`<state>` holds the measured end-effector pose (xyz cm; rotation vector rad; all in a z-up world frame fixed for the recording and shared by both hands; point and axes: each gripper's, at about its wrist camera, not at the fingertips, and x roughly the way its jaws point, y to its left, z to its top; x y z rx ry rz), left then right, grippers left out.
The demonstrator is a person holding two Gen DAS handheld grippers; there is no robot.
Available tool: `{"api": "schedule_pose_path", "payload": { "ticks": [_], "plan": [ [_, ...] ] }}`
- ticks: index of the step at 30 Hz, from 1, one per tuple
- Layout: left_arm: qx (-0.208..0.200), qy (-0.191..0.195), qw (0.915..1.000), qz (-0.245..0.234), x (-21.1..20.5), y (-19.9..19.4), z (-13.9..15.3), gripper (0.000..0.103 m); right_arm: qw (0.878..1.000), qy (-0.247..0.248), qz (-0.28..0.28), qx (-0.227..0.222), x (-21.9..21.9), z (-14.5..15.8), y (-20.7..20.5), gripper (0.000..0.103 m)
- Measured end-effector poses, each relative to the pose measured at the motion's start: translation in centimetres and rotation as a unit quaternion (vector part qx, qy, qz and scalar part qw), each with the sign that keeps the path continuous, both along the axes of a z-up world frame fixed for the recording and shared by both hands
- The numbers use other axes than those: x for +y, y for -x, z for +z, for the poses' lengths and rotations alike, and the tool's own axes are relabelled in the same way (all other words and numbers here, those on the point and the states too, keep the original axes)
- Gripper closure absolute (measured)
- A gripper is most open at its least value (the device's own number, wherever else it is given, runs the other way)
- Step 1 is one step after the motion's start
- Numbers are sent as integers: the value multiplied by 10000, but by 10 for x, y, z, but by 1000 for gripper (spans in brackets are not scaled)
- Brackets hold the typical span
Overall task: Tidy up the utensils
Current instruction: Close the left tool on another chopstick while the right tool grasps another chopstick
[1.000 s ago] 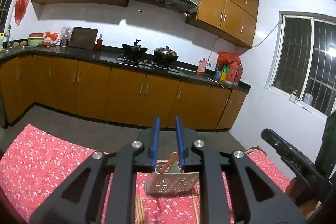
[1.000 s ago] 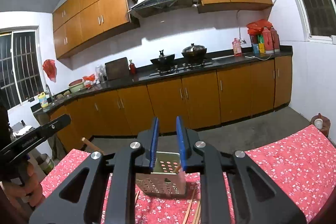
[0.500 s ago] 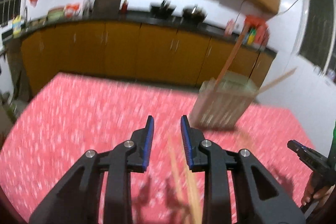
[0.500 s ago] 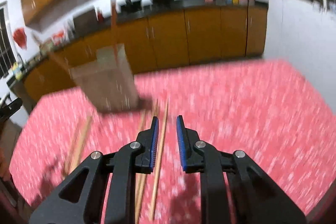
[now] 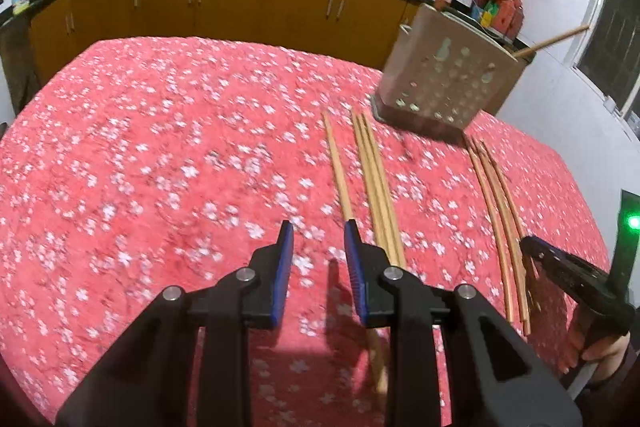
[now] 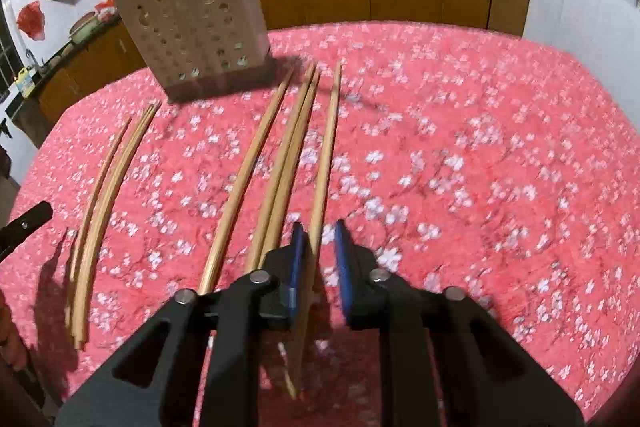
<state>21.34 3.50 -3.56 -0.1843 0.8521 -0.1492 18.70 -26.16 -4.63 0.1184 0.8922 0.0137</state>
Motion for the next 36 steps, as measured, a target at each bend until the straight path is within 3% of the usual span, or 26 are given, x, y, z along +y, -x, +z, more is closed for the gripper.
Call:
{"api": "schedule_pose_path", "payload": {
  "ticks": [8,16,19,29,36],
  "plan": [
    [171,11,9995,-277,-22,0,-9,77,9989,-100,-452,44,-26,-2,-2,96],
    [354,-457,9978,-330,-40,0,-21,94,9992,-61,-401,12,-24,-2,1,96],
    [334,-589,9973,-300,-43,-2,-22,95,9993,-35,-363,5,-22,-2,0,96],
    [324,-778,9964,46,-9,-55,-22,95,9990,171,-389,-109,-25,-3,-27,96],
    [207,-620,9979,-9,3,-79,-24,95,9985,151,-502,-166,-33,-6,-46,96]
  ]
}}
